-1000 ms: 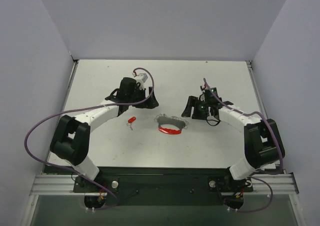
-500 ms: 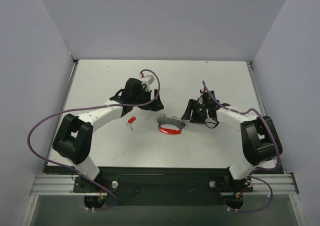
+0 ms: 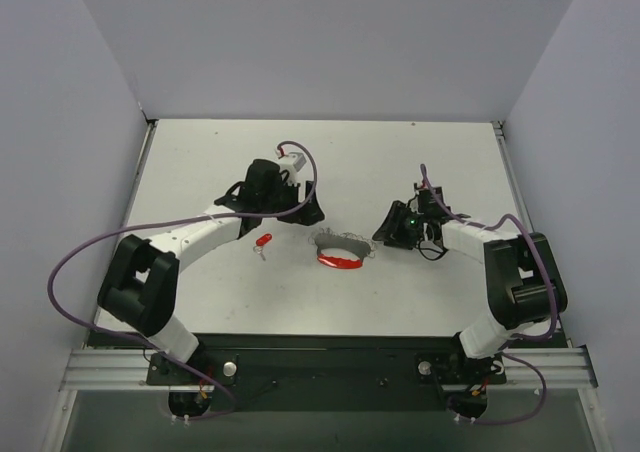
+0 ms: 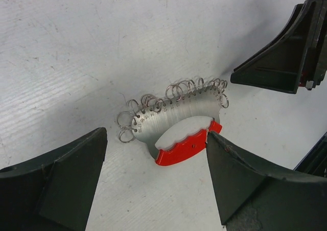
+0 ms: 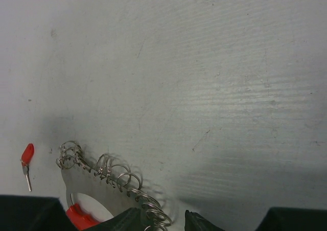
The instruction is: Put the keys on the keyring
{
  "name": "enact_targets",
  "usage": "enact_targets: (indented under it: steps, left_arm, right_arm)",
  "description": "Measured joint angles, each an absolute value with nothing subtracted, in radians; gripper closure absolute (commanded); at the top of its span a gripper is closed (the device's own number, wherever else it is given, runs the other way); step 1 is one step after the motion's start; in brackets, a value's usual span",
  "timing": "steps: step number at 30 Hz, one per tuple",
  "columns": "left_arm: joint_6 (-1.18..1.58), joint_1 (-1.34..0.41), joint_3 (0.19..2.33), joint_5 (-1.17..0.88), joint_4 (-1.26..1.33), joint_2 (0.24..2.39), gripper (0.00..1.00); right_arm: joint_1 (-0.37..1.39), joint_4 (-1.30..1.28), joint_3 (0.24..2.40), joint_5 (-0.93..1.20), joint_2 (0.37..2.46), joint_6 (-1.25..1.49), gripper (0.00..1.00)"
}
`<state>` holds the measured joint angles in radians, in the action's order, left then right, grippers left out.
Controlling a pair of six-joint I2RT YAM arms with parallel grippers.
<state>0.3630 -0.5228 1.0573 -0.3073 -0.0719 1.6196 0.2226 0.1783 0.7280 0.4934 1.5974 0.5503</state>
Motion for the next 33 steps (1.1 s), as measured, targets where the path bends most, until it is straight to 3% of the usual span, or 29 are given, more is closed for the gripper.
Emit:
enact_targets:
  steps: [5,25,33]
  left_arm:
    - [0.357,-0.523,1.038,-0.290,-0.079,1.565,0.12]
    - [0.363,-0.523,1.007,-0.280,-0.072,1.534,0.12]
    - [0.363,-0.523,1.005,-0.269,-0.072,1.524,0.12]
  right_arm:
    - [0.216,0.217,0.706,0.530,1.599,0.558,0.69]
    - [0.217,0.321,0.653,0.589,1.629,0.599,0.69]
    - [0.217,0.327,0.646,0.585,1.631,0.591,0.84]
